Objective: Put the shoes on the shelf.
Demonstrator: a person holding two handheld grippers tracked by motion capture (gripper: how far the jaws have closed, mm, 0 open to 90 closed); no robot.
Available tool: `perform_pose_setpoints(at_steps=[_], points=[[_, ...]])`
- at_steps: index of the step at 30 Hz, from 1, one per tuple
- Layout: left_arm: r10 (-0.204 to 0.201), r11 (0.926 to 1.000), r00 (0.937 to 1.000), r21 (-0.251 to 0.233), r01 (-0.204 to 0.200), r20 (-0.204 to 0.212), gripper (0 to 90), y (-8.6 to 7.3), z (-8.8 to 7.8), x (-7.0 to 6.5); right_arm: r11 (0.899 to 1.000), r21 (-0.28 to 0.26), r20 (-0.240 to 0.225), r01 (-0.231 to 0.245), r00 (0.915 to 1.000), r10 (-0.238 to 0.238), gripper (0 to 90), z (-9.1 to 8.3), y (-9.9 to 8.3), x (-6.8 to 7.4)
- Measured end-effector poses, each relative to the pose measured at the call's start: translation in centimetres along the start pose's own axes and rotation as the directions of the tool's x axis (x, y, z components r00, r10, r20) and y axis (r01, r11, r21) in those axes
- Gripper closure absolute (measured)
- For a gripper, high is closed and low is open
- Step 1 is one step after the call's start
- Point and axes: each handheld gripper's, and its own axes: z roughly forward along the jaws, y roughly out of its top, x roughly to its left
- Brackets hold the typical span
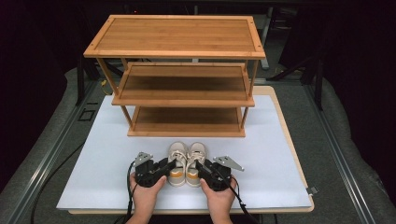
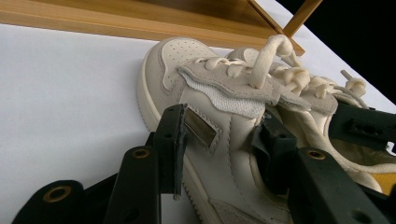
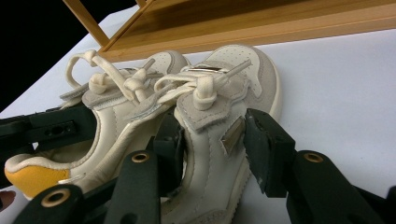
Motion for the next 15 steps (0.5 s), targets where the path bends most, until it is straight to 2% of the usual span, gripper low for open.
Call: perform_pose_setpoints(at_steps=[3,15], points=[[0.011,0.9999,0.9999,0.006,-0.011,-0.004,59.0,0.08,0.0,-0.08,1.0,-0.008,0.003,0.001,1.0,-0.001,58.8,0.05,-0.01,0.05],[-0.002,1.0,1.0,0.008,0.002,0.004,59.7,0.2,-0.15,0.08,1.0,-0.007,0.003,-0.006,1.0,0.006,59.0,0.01,0.11,0.13]])
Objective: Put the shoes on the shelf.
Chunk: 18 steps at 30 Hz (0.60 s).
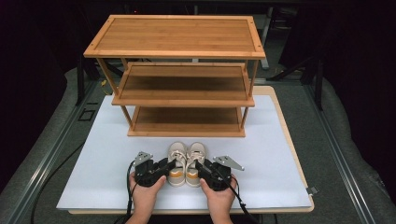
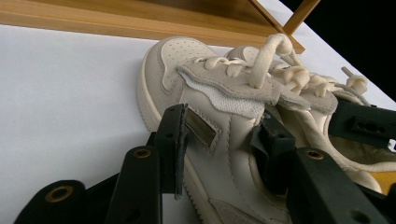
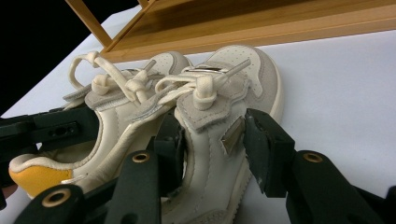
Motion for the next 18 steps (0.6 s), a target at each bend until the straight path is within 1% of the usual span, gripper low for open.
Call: perform_pose_setpoints(at_steps=[4,5,6,7,8,9,10,11,16,18], points=[[-0.002,1.0,1.0,-0.005,0.002,-0.001,59.7,0.2,-0.2,0.0,1.0,-0.002,-0.009,-0.011,0.9999,0.011,59.0,0.0,0.1,0.1],[-0.003,1.0,1.0,-0.007,0.003,-0.001,59.7,0.2,-0.3,0.0,1.0,-0.004,-0.021,-0.013,0.9997,0.013,58.9,-0.1,0.2,0.1],[0.0,1.0,1.0,-0.006,0.0,0.0,59.7,0.3,-0.4,0.0,1.0,0.004,-0.022,-0.011,0.9997,0.011,58.9,-0.1,0.2,0.1],[0.001,1.0,1.0,-0.007,-0.001,0.0,59.7,0.4,-0.4,0.0,1.0,-0.012,-0.021,-0.011,0.9997,0.011,58.9,-0.1,0.3,0.1],[0.003,1.0,1.0,-0.007,-0.003,0.0,59.6,0.5,-0.5,-0.1,1.0,-0.007,-0.013,-0.012,0.9998,0.012,58.9,-0.1,0.4,0.2],[0.003,1.0,1.0,-0.007,-0.003,0.0,59.6,0.6,-0.6,-0.1,1.0,0.0,-0.025,-0.009,0.9996,0.009,58.9,-0.3,0.5,0.2],[0.006,0.9999,1.0,-0.009,-0.006,0.001,59.6,0.8,-0.6,-0.2,1.0,-0.014,-0.024,-0.013,0.9996,0.012,58.9,-0.2,0.5,0.3],[0.006,1.0,1.0,-0.008,-0.006,0.002,59.6,0.9,-0.7,-0.2,1.0,-0.008,-0.027,-0.01,0.9996,0.01,58.9,-0.3,0.7,0.3],[0.017,0.9998,0.9999,-0.013,-0.017,0.002,59.6,1.7,-1.1,-0.5,1.0,-0.016,-0.029,-0.004,0.9996,0.003,58.9,-0.7,1.4,0.7],[0.022,0.9997,0.9998,-0.011,-0.022,0.003,59.7,2.1,-1.3,-0.6,1.0,-0.018,-0.018,0.002,0.9998,-0.003,58.9,-0.8,1.7,0.9]])
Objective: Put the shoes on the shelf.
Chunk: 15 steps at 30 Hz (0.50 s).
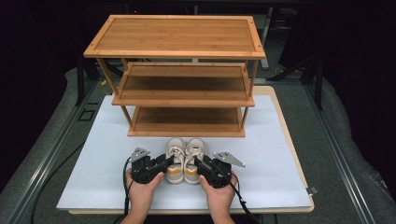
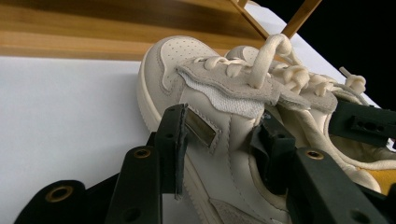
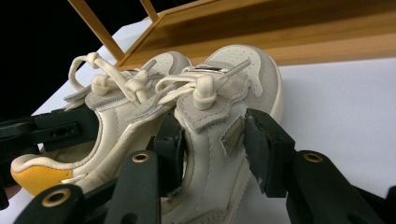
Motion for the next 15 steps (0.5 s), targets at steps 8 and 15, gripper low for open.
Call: perform_pose_setpoints(at_steps=[8,15], points=[[0.006,1.0,1.0,-0.005,-0.006,-0.001,59.6,1.7,-0.5,-0.4,1.0,-0.01,-0.004,0.004,1.0,-0.004,58.9,-0.3,1.6,0.6],[0.015,0.9998,0.9999,-0.011,-0.015,0.003,59.7,3.0,-1.0,-0.6,1.0,-0.014,-0.008,0.012,0.9999,-0.012,58.9,-0.6,2.9,1.1]])
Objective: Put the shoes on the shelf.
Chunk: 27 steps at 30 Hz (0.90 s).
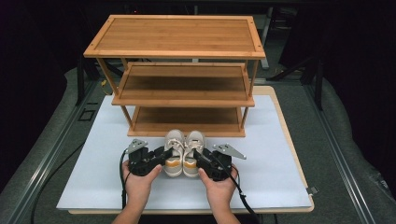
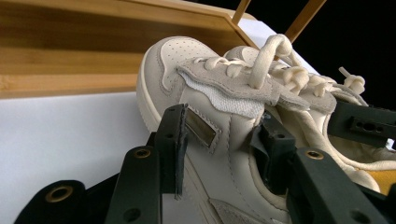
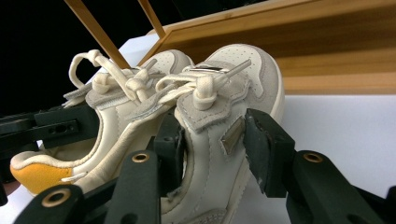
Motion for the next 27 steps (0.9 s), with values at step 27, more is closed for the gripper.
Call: perform_pose_setpoints(at_steps=[27], points=[[0.002,0.9999,0.9996,-0.014,-0.001,0.028,59.7,4.3,-2.6,-1.5,0.999,-0.035,-0.009,0.0,1.0,0.0,58.9,-2.3,4.0,2.1]])
